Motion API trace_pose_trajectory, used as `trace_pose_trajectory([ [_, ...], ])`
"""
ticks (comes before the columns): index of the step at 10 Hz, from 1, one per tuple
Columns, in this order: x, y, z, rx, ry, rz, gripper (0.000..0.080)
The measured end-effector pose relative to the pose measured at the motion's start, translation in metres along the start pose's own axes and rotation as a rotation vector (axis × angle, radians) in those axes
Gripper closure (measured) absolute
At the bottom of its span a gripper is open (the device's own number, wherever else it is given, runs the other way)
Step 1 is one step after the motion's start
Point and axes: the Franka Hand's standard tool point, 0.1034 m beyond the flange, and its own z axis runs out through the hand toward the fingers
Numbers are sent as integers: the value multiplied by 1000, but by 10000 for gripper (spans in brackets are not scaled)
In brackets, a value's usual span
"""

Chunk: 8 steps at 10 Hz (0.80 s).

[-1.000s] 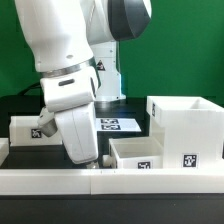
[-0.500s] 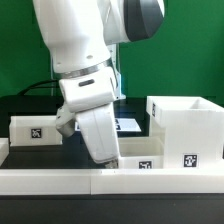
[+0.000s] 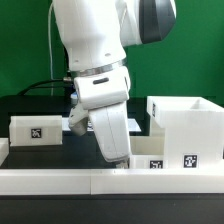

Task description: Assemble drawer

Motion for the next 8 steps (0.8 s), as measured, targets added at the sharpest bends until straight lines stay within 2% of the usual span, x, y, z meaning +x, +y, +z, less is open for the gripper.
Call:
trace_pose_trajectory([
  [3, -1, -1, 1, 0, 3, -39, 150],
  [4, 0, 0, 2, -25, 0, -74, 150],
  [6, 5, -1, 6, -36, 1, -176, 150],
  [8, 4, -2, 7, -29, -2, -160, 150],
])
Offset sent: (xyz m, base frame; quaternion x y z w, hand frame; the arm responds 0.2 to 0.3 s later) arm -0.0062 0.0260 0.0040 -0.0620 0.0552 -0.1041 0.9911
